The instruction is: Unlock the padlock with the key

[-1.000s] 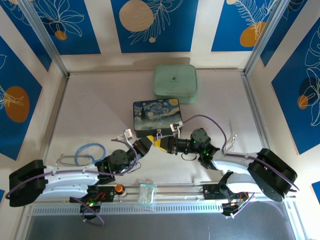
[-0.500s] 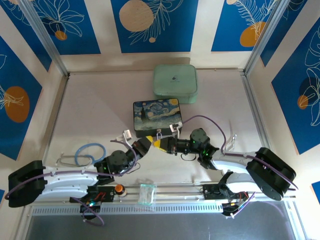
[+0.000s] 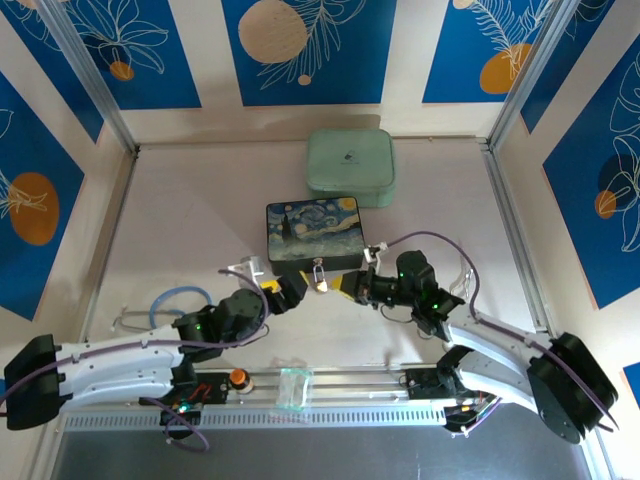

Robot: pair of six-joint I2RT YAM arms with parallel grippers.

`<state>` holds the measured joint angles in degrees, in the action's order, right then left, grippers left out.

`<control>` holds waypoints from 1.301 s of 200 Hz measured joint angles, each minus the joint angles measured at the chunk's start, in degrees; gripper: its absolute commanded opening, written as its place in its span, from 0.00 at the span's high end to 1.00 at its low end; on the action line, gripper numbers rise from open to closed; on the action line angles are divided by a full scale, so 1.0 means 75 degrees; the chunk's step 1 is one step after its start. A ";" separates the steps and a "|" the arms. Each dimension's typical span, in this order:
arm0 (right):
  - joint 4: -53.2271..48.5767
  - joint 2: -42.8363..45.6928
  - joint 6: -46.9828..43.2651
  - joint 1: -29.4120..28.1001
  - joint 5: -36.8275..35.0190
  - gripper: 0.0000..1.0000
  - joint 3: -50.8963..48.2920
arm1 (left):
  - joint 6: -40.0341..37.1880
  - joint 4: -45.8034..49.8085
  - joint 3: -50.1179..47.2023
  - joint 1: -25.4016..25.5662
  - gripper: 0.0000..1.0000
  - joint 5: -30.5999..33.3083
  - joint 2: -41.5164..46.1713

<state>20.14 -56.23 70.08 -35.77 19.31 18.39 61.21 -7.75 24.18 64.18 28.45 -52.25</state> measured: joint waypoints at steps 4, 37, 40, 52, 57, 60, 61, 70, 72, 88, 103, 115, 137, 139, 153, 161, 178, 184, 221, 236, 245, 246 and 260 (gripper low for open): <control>-0.0332 0.0087 -0.0119 0.0067 -0.0044 1.00 0.0041 | -0.0157 0.0224 0.0175 -0.0038 0.01 -0.0070 -0.0201; -0.1891 0.0434 -0.0743 0.0662 -0.0146 1.00 0.0195 | -0.1355 0.0819 0.1186 -0.0280 0.08 -0.0851 -0.1778; -0.1976 0.0440 -0.0769 0.0711 -0.0146 1.00 0.0195 | -0.1486 0.0816 0.1233 -0.0306 0.09 -0.0944 -0.1903; -0.2250 0.0440 -0.0898 0.0892 -0.0128 1.00 0.0195 | -0.1818 0.0644 0.1323 -0.0495 0.11 -0.1329 -0.2474; -0.2340 0.0440 -0.0944 0.0947 -0.0114 1.00 0.0192 | -0.1923 0.0545 0.1329 -0.0603 0.13 -0.1495 -0.2728; -0.2384 0.0440 -0.0956 0.0976 -0.0117 1.00 0.0192 | -0.2011 0.0490 0.1329 -0.0656 0.15 -0.1600 -0.2847; -0.2407 0.0440 -0.0970 0.0991 -0.0117 1.00 0.0192 | -0.2022 0.0484 0.1329 -0.0673 0.16 -0.1623 -0.2885; -0.2506 0.0440 -0.1043 0.1049 -0.0114 1.00 0.0189 | -0.2162 0.0321 0.1329 -0.0851 0.17 -0.1853 -0.3293; -0.2530 0.0440 -0.1058 0.1058 -0.0114 1.00 0.0189 | -0.2229 0.0286 0.1329 -0.0886 0.18 -0.1891 -0.3366; -0.2640 0.0440 -0.1157 0.1072 -0.0085 1.00 0.0184 | -0.2530 0.0041 0.1364 -0.1049 0.21 -0.2142 -0.3958; -0.2672 0.0440 -0.1241 0.1072 -0.0082 1.00 0.0163 | -0.2766 -0.0184 0.1495 -0.1110 0.22 -0.2320 -0.4456; -0.2672 0.0440 -0.1274 0.1078 -0.0082 1.00 0.0122 | -0.2888 -0.0335 0.1667 -0.1113 0.26 -0.2401 -0.4776; -0.2684 0.0440 -0.1309 0.1090 -0.0082 1.00 0.0015 | -0.2981 -0.0635 0.1944 -0.1113 0.31 -0.2366 -0.5196; -0.2687 0.0440 -0.1320 0.1093 -0.0082 1.00 0.0009 | -0.2987 -0.0659 0.1950 -0.1113 0.32 -0.2361 -0.5211; -0.2690 0.0437 -0.1329 0.1110 -0.0073 1.00 -0.0023 | -0.3022 -0.0857 0.1970 -0.1113 0.34 -0.2308 -0.5353; -0.2687 0.0425 -0.1346 0.1113 -0.0061 1.00 -0.0038 | -0.3022 -0.0918 0.1985 -0.1113 0.35 -0.2291 -0.5455; -0.2614 0.0332 -0.1352 0.1116 -0.0058 1.00 -0.0079 | -0.3016 -0.1037 0.2040 -0.1113 0.43 -0.2250 -0.5735; -0.2541 0.0248 -0.1355 0.1122 -0.0058 1.00 -0.0096 | -0.2975 -0.1087 0.2052 -0.1113 0.47 -0.2247 -0.5823; -0.1810 -0.0443 -0.1343 0.1122 -0.0064 1.00 -0.0289 | -0.2821 -0.1224 0.2098 -0.1113 0.64 -0.2130 -0.5986; -0.1571 -0.0723 -0.1349 0.1119 -0.0064 1.00 -0.0300 | -0.2672 -0.1317 0.2101 -0.1110 0.70 -0.2127 -0.6050; -0.1425 -0.0874 -0.1343 0.1113 -0.0058 1.00 -0.0300 | -0.2591 -0.1376 0.2098 -0.1099 0.73 -0.2127 -0.6082; -0.1422 -0.0883 -0.1349 0.1113 -0.0061 1.00 -0.0300 | -0.2602 -0.1387 0.2101 -0.1099 0.74 -0.2127 -0.6085; -0.1288 -0.1093 -0.1346 0.1110 -0.0058 1.00 -0.0300 | -0.2480 -0.1495 0.2098 -0.1087 0.77 -0.2122 -0.6111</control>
<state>10.48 -64.42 59.99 -27.44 18.87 16.14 42.61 -18.96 39.92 56.03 12.53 -98.08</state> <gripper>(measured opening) 0.042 0.258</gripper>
